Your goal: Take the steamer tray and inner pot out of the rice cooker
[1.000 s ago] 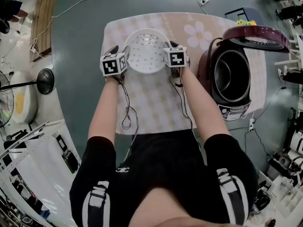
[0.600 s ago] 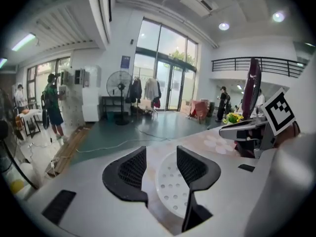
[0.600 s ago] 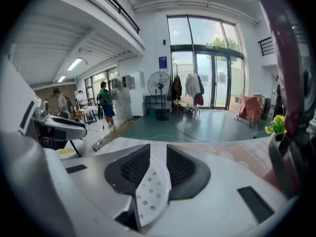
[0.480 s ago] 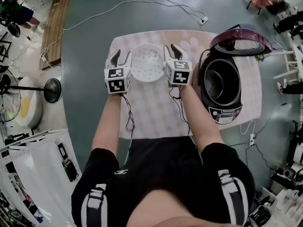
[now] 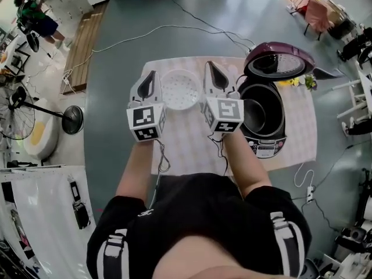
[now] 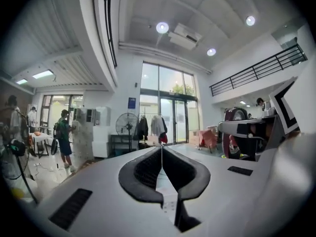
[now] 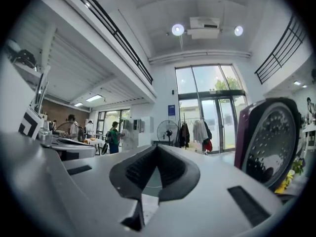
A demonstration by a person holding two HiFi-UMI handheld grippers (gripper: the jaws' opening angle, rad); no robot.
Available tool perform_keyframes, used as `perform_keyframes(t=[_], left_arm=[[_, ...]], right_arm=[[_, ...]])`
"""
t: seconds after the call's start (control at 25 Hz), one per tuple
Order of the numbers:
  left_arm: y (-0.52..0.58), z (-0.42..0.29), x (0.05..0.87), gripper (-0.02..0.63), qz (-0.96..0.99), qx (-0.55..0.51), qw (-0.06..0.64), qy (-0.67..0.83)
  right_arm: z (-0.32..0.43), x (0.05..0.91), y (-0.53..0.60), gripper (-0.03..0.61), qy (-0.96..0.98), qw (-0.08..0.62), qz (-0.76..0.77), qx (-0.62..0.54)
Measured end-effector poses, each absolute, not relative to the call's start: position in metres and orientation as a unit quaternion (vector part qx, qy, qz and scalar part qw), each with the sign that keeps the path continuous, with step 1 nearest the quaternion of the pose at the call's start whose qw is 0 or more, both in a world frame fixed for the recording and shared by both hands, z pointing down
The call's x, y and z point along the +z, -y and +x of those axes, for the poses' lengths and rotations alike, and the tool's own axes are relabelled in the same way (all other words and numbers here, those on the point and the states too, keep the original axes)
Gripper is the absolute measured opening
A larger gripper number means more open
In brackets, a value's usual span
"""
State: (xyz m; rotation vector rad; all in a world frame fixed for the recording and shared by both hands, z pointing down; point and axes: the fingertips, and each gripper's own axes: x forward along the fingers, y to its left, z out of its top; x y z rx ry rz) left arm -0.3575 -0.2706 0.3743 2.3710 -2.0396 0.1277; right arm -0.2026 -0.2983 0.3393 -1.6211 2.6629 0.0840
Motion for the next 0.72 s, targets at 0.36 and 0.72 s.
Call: perform_keyframes(t=[0.36,0.72], left_arm=[[0.195,-0.333,0.347,0.003,0.766,0.034,0.000,0.642],[0.203,-0.314,0.365,0.003,0.796,0.047,0.006,0.604]], right_arm=[[-0.166,0.304,0.223,-0.003,-0.855,0.041,-0.515,0.050],[-0.153,0.326,0.226,-0.003,-0.841,0.034,-0.539,0.037]])
